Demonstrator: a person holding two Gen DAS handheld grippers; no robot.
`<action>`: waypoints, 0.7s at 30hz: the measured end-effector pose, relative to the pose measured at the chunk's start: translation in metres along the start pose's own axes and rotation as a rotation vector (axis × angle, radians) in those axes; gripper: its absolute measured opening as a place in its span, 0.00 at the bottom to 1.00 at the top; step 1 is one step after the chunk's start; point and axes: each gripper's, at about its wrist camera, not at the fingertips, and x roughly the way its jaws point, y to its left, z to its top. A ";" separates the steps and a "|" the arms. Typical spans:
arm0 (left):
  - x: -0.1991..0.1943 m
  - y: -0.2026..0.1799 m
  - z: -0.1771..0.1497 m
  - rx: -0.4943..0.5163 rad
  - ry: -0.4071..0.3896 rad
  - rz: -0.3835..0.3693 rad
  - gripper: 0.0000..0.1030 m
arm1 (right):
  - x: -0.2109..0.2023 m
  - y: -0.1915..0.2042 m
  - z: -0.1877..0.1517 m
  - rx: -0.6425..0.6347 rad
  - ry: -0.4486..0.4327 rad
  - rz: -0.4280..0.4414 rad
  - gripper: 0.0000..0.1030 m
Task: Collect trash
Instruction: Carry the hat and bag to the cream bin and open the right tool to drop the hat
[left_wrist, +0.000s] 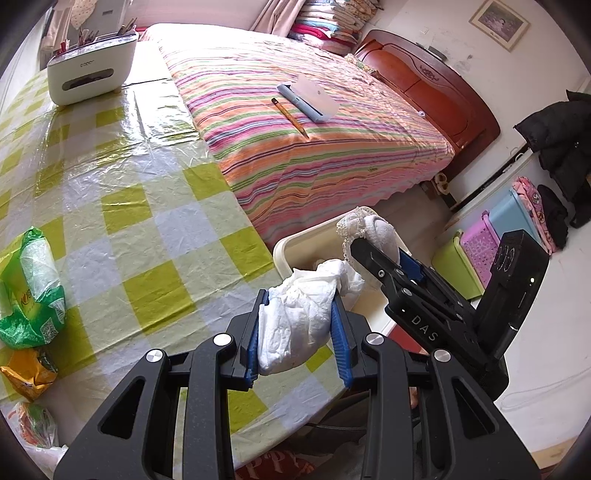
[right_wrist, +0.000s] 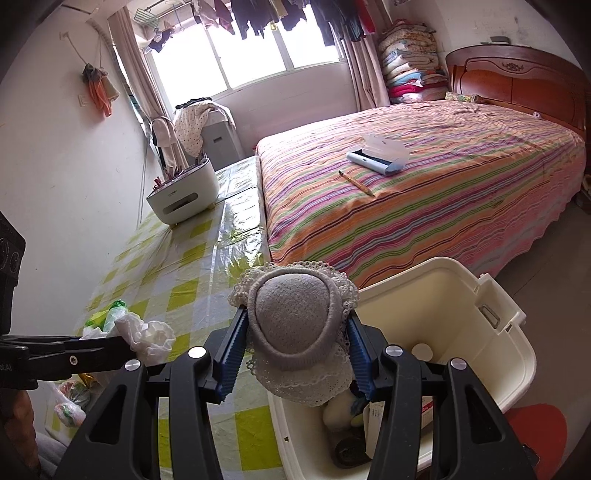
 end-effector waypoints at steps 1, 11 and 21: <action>0.002 -0.002 0.000 0.003 0.002 -0.001 0.30 | 0.000 -0.003 0.001 0.012 -0.001 -0.006 0.47; 0.013 -0.015 0.007 0.005 0.007 -0.028 0.30 | -0.004 -0.025 0.005 0.057 -0.024 -0.060 0.49; 0.016 -0.025 0.012 0.008 -0.022 -0.047 0.30 | -0.012 -0.043 0.007 0.134 -0.053 -0.089 0.67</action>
